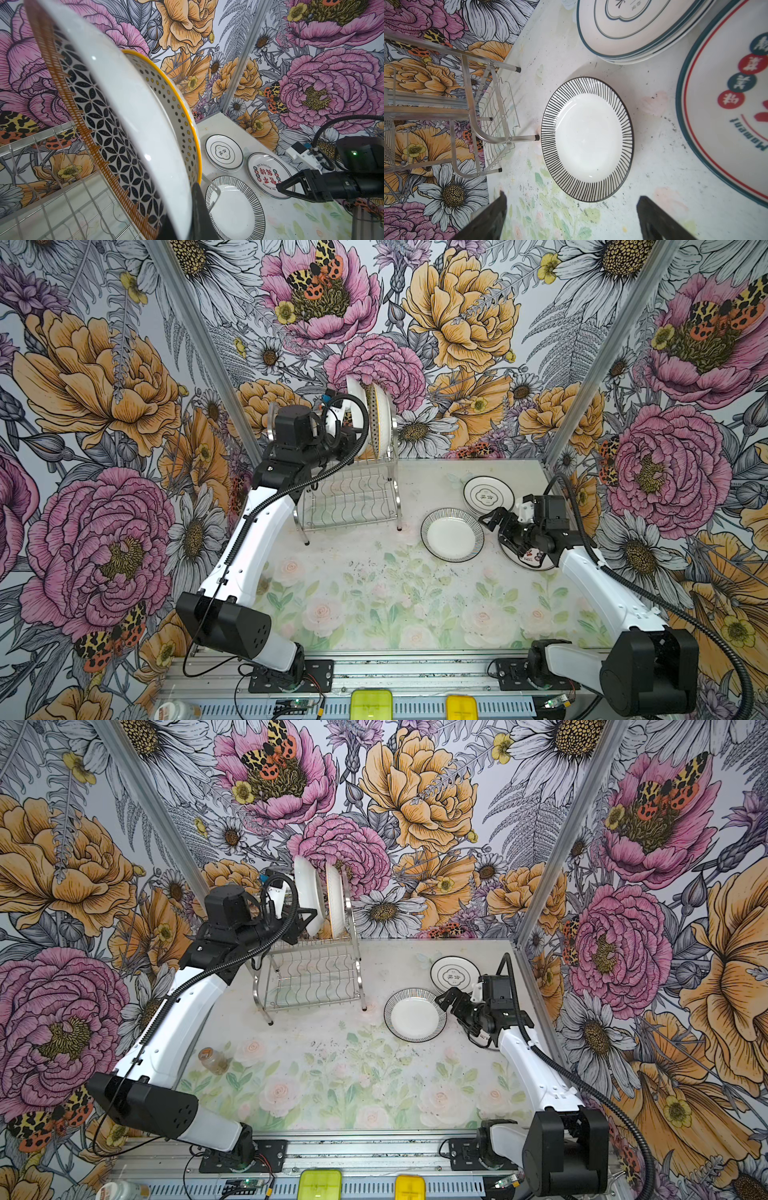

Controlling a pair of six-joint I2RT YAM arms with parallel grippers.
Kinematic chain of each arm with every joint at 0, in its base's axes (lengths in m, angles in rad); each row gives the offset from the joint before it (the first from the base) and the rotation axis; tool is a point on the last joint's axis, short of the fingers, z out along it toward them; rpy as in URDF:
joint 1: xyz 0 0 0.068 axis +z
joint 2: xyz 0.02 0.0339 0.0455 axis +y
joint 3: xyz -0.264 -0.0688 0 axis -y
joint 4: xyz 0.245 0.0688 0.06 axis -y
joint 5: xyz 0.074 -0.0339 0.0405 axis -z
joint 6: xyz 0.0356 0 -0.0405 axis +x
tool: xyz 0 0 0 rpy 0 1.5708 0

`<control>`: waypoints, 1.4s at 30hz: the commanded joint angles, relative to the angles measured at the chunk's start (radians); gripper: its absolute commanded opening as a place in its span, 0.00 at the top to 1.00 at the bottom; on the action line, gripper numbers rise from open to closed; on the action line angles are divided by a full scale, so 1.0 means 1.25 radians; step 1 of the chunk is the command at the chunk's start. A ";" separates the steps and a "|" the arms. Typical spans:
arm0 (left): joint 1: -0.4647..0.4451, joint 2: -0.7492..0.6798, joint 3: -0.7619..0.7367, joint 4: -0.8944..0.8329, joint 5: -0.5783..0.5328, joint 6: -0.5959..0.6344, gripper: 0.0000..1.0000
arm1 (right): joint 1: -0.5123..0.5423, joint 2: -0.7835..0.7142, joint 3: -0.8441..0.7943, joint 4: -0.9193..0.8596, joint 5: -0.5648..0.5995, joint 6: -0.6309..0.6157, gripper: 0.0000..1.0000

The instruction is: Unload the plates from the dish rack

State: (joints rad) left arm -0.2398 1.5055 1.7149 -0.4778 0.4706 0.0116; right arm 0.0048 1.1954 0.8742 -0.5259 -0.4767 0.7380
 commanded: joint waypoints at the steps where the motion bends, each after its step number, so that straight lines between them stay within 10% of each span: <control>1: -0.002 -0.052 0.047 0.086 -0.026 0.051 1.00 | -0.007 -0.024 0.002 0.001 -0.009 -0.016 0.01; 23: -0.128 -0.165 0.105 -0.098 -0.218 0.172 1.00 | -0.009 -0.017 0.093 -0.050 -0.016 -0.042 0.01; 42: -0.545 -0.229 0.030 -0.193 -0.604 0.257 1.00 | -0.008 -0.083 0.249 -0.166 0.057 -0.028 0.01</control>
State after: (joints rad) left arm -0.8417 1.2510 1.7538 -0.8303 -0.1326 0.2890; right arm -0.0013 1.1118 1.1427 -0.7082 -0.4370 0.7059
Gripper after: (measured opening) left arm 0.079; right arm 0.992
